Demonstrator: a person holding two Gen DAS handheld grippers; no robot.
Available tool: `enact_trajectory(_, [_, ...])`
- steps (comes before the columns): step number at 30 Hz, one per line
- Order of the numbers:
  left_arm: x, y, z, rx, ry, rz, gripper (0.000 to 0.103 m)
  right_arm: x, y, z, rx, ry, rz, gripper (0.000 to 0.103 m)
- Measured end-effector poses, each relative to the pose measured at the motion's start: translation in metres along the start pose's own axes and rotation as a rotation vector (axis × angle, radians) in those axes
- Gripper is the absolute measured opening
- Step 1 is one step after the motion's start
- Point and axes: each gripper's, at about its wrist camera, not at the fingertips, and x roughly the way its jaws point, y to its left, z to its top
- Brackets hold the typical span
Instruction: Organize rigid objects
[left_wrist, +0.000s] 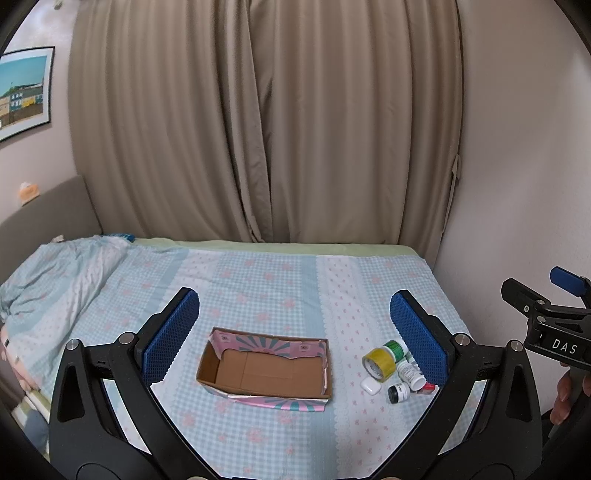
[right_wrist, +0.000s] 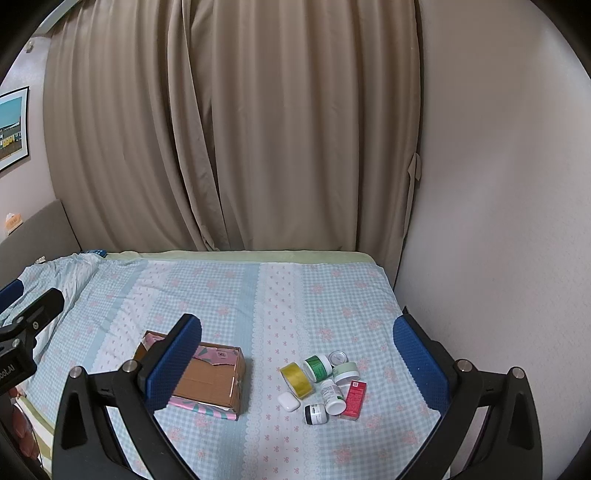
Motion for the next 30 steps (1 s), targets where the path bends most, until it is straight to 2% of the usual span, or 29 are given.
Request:
enact_trajectory(8, [0.006,-0.003,0.002,0.008,0.004,-0.013,0.103,0.001,0.0,0.0,-0.002,-0.004,0.003,0.103])
enact_trajectory(15, [0.044,-0.01,0.014,0.016,0.101,-0.072,0.103,0.012,-0.012,0.009,0.019,0.043,-0.03,0.103])
enact_trajectory(18, [0.077,-0.02,0.01,0.032,0.165,-0.12,0.103,0.025,-0.024,0.006,0.045,0.067,-0.056,0.103])
enact_trajectory(22, [0.134,-0.039,-0.01,0.012,0.287,-0.201,0.103,0.054,-0.042,-0.006,0.091,0.105,-0.086,0.103])
enact_trajectory(26, [0.192,-0.067,-0.035,-0.028,0.392,-0.22,0.103,0.098,-0.067,-0.026,0.123,0.181,-0.101,0.103])
enact_trajectory(30, [0.251,-0.102,-0.063,-0.05,0.507,-0.223,0.103,0.143,-0.089,-0.052,0.099,0.265,-0.103,0.103])
